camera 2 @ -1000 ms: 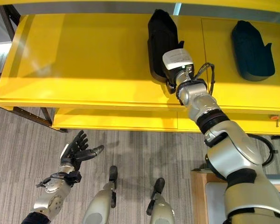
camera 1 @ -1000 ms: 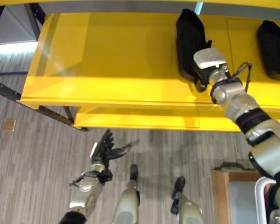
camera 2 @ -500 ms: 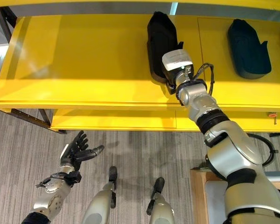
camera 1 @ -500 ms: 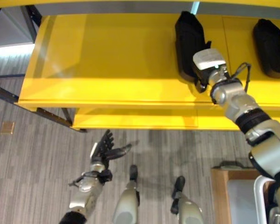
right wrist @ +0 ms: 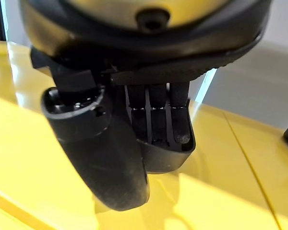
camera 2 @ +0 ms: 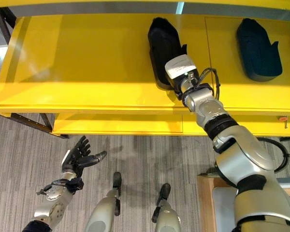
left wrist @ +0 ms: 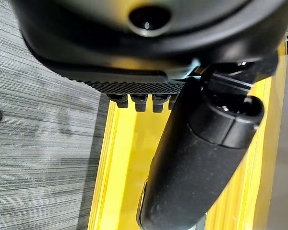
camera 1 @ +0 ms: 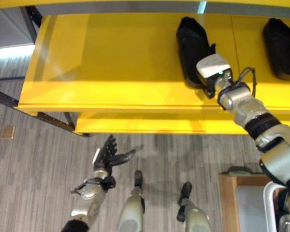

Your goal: Move parts from the plastic box to the shelf.

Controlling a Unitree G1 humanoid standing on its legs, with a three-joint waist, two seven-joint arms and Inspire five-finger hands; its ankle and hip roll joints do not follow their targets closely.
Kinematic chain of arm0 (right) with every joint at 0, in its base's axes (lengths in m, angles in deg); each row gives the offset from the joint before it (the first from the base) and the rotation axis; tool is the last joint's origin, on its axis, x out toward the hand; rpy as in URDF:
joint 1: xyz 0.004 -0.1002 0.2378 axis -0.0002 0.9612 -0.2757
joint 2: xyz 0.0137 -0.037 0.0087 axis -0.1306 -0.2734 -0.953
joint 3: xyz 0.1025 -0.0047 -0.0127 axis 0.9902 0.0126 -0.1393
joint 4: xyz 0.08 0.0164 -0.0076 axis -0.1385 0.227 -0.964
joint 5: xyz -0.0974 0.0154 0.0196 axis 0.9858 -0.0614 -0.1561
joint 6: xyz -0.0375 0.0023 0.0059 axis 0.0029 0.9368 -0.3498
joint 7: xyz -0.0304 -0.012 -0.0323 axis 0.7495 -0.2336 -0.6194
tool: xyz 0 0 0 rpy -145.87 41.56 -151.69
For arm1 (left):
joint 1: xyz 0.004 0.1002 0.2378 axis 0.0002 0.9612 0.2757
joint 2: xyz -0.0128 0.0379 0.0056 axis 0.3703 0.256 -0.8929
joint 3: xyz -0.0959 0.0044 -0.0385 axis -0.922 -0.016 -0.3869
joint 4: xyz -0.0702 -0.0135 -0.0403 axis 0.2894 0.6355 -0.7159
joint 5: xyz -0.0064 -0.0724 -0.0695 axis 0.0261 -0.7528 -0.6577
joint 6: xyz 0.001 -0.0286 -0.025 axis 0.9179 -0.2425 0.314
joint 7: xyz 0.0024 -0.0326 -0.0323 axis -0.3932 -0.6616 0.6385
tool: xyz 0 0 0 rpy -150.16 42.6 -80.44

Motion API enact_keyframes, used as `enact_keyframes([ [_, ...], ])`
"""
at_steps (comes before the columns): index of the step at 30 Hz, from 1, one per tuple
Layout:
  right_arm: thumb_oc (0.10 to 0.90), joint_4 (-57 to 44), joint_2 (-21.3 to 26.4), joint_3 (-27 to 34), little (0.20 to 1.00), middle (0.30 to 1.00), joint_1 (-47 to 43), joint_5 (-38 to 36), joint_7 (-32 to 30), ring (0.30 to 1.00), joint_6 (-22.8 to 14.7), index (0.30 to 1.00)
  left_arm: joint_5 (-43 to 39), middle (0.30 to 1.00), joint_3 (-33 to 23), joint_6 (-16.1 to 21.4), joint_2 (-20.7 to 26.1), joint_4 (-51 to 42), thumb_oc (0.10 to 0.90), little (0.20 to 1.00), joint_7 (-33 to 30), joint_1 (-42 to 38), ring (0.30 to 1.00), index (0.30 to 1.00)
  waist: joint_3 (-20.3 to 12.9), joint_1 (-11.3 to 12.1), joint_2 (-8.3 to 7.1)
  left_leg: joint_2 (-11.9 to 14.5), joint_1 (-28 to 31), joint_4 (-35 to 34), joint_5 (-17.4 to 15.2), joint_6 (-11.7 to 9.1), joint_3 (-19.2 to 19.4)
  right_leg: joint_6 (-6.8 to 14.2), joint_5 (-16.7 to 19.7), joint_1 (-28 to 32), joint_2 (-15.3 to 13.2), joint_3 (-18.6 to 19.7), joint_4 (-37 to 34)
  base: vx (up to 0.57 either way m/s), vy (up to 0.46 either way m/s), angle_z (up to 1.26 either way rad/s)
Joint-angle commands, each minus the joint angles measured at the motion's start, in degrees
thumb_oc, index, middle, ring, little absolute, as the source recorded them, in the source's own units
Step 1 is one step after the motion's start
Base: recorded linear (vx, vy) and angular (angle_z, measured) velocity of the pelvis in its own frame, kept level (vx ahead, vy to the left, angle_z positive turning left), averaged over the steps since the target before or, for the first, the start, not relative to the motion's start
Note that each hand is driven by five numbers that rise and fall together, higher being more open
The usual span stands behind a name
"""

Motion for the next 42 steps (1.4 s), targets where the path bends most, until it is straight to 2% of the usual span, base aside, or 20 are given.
enact_keyframes([
  [1,0.9,1.1,2.7,-1.5,1.0,1.0,-7.9,2.1,-3.6,1.0,2.9,1.0,1.3,1.0,0.9,4.2,2.3,-2.5,0.9,1.0,0.1,-0.3,1.0,1.0,-5.9,1.6,-1.71,3.3,4.6,-0.7,-4.2,-1.0,-0.5,3.5,-4.8,-4.2,-7.4,2.1,12.0,0.0,0.0,0.0],
  [5,0.9,-0.2,2.9,-0.6,1.0,1.0,-8.8,1.6,-4.4,1.0,3.5,1.0,1.1,1.0,0.5,4.3,2.3,-2.6,0.9,1.0,-0.1,-0.1,1.0,1.0,-5.8,1.4,-1.72,3.3,4.6,-0.6,-4.2,-0.9,-0.4,3.5,-4.8,-4.4,-7.3,2.2,12.2,0.0,0.0,0.0],
  [13,0.9,-4.9,1.7,6.3,1.0,1.0,-10.1,-7.0,-8.8,1.0,5.0,1.0,0.5,1.0,-0.4,4.1,2.1,-2.8,0.9,1.0,-1.0,0.6,1.0,1.0,-6.1,0.6,-1.95,3.3,5.0,-0.7,-4.4,-0.8,0.0,3.6,-4.6,-4.6,-7.2,2.8,12.1,0.01,0.001,-0.05],
  [15,0.9,-11.1,1.6,10.7,1.0,1.0,-9.5,-10.0,-11.5,1.0,5.7,1.0,0.3,1.0,-1.3,3.8,2.0,-3.3,0.9,1.0,-1.8,1.0,1.0,1.0,-6.2,0.2,-2.08,3.3,5.2,-0.7,-4.6,-0.6,0.3,3.6,-4.5,-4.7,-7.2,3.1,12.0,0.0,0.0,0.0],
  [19,0.9,-19.5,3.0,14.2,1.0,1.0,-8.4,-9.7,-13.1,1.0,6.0,1.0,0.7,1.0,-1.9,3.4,1.7,-3.5,0.9,1.0,-2.5,1.1,1.0,1.0,-6.3,-0.2,-2.23,3.3,5.1,-0.6,-4.8,-0.6,0.4,3.5,-4.6,-4.9,-7.2,3.3,12.3,0.0,0.0,0.0],
  [22,0.9,-29.3,4.2,20.0,1.0,1.0,-4.6,-9.7,-15.3,1.0,5.4,1.0,1.4,1.0,-2.9,3.2,1.1,-3.8,0.9,1.0,-3.3,1.4,1.0,1.0,-6.2,-0.7,-2.14,3.2,5.0,-0.3,-5.1,-0.4,0.4,3.6,-4.7,-5.2,-7.3,3.6,12.6,0.0,0.0,0.0],
  [26,0.9,-33.5,5.1,22.0,1.0,1.0,-2.4,-9.1,-15.1,1.0,5.2,1.0,1.8,1.0,-3.0,3.1,1.2,-4.0,0.9,1.0,-3.4,1.7,1.0,1.0,-6.3,-0.7,-2.3,3.2,5.0,-0.2,-5.2,-0.4,0.5,3.6,-4.8,-5.3,-7.4,3.7,12.7,0.0,-0.001,-0.01],
  [30,0.9,-44.3,5.3,29.5,1.0,1.0,8.7,-10.4,-15.6,1.0,3.2,1.0,2.9,1.0,-3.9,2.6,-0.2,-4.7,0.9,1.0,-3.9,2.7,1.0,1.0,-6.0,-1.6,-2.16,3.2,5.0,0.1,-5.4,-0.2,0.8,3.6,-5.0,-5.6,-7.3,4.2,13.1,0.0,-0.001,-0.03],
  [34,0.9,-49.0,4.8,32.8,1.0,1.0,15.0,-10.9,-15.1,1.0,2.0,1.0,3.5,1.0,-4.5,2.2,-1.0,-4.6,0.9,1.0,-4.0,3.1,1.0,1.0,-5.8,-2.0,-2.23,3.2,5.0,0.2,-5.5,-0.2,1.0,3.6,-5.1,-5.7,-7.3,4.4,13.2,0.0,-0.002,-0.07],
  [38,0.9,-56.4,2.6,37.7,1.0,1.0,26.4,-11.8,-14.7,1.0,-0.8,1.0,4.4,1.0,-5.2,1.8,-2.2,-4.6,0.9,1.0,-4.4,3.8,1.0,1.0,-5.5,-2.8,-2.28,3.2,5.1,0.1,-5.4,-0.2,1.3,3.6,-5.2,-6.1,-7.0,4.8,13.4,0.0,-0.006,-0.06],
  [39,0.9,-59.3,1.4,39.5,1.0,1.0,32.3,-12.0,-13.9,1.0,-2.2,1.0,4.7,1.0,-5.3,1.7,-2.8,-4.6,0.9,1.0,-4.4,4.3,1.0,1.0,-5.4,-3.1,-2.27,3.2,5.1,0.1,-5.4,-0.2,1.5,3.7,-5.2,-6.2,-7.0,4.9,13.4,0.0,-0.01,-0.03],
  [42,0.9,-61.4,0.7,41.0,1.0,1.0,36.9,-12.2,-13.5,1.0,-3.1,1.0,5.1,1.0,-5.3,1.7,-3.2,-4.8,0.9,1.0,-4.4,4.8,1.0,1.0,-5.4,-3.3,-2.36,3.3,5.3,-0.1,-5.3,-0.2,1.6,3.8,-5.2,-6.2,-6.9,4.9,13.4,0.0,-0.004,-0.02],
])
